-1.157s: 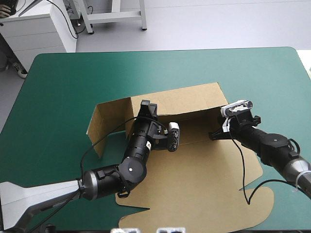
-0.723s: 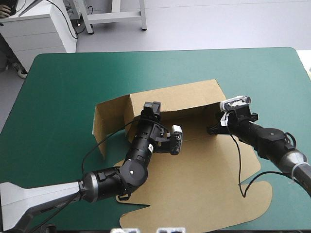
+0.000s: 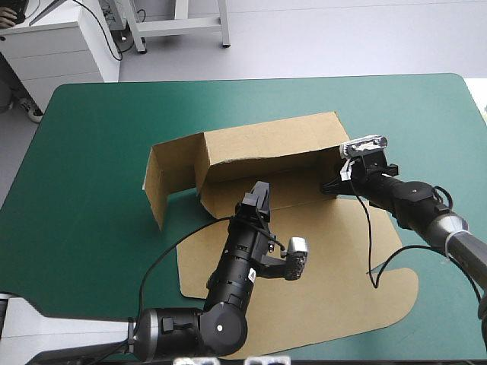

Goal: Fold the box

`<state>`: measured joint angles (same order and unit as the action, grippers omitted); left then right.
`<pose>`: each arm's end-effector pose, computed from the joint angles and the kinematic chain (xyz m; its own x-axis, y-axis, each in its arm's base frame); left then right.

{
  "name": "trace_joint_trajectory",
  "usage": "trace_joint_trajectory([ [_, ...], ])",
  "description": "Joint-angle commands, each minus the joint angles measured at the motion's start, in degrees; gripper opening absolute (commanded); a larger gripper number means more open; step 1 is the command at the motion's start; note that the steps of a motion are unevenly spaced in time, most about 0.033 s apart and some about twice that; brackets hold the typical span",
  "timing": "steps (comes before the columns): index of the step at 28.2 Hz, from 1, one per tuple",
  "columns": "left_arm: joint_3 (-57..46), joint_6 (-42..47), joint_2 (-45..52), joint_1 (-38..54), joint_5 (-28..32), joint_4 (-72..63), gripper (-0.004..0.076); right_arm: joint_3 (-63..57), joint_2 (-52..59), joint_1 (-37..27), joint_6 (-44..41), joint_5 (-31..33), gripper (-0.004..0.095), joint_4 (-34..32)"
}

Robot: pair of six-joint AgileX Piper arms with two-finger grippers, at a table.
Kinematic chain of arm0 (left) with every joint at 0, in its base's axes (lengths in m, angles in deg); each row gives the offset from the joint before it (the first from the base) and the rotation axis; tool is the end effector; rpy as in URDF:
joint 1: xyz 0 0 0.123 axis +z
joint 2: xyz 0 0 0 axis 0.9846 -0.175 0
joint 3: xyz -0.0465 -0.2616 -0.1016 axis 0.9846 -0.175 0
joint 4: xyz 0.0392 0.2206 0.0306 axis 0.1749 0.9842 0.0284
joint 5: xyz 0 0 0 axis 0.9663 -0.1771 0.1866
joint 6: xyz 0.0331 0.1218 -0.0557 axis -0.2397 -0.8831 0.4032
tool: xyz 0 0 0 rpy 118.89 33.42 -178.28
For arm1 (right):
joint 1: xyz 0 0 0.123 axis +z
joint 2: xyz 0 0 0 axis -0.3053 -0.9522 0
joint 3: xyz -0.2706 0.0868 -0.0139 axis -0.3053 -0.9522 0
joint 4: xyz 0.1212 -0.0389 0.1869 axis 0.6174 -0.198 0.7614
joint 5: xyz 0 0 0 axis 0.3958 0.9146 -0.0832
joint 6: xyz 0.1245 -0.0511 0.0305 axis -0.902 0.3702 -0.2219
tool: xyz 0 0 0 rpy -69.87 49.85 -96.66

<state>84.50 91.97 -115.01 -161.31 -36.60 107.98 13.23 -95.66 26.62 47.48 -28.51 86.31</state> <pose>0.1638 -0.2705 0.3021 0.3273 0.9445 0.0290 0.1092 -0.0683 0.9917 0.3218 0.0703 0.2283 -0.5488 -0.1229 -0.8269 -0.2902 0.9556 0.0506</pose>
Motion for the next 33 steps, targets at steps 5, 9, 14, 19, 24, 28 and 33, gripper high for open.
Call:
trace_joint_trajectory([
  [5,1.8,-7.0,6.0,-5.7,-7.8,-6.2,-0.0003,2.6,0.7,-0.2,-16.5,5.2,-0.0018,-14.2],
  [9,1.9,-12.2,15.4,-2.8,0.3,-22.5,-0.0003,4.2,0.7,-0.2,-24.3,5.7,-0.0018,-21.2],
  [14,5.7,-15.2,28.9,4.2,4.8,-34.8,-0.0003,6.9,0.7,-0.2,-35.2,8.3,-0.0017,-34.0],
  [19,9.0,-18.0,42.2,14.9,8.0,-42.9,0.0003,8.6,0.7,-0.3,-43.7,10.6,-0.0017,-43.3],
  [24,9.1,-21.0,51.9,19.1,7.0,-49.0,0.0015,8.8,0.5,-0.3,-46.5,12.2,-0.0018,-45.8],
  [28,9.1,-21.4,51.0,18.7,2.5,-50.6,0.0015,8.8,-0.1,-0.3,-47.2,14.4,-0.0017,-45.8],
  [33,9.1,-23.1,45.0,18.7,2.4,-51.5,0.0015,8.8,-0.1,-0.3,-48.6,15.8,-0.0017,-45.8],
])
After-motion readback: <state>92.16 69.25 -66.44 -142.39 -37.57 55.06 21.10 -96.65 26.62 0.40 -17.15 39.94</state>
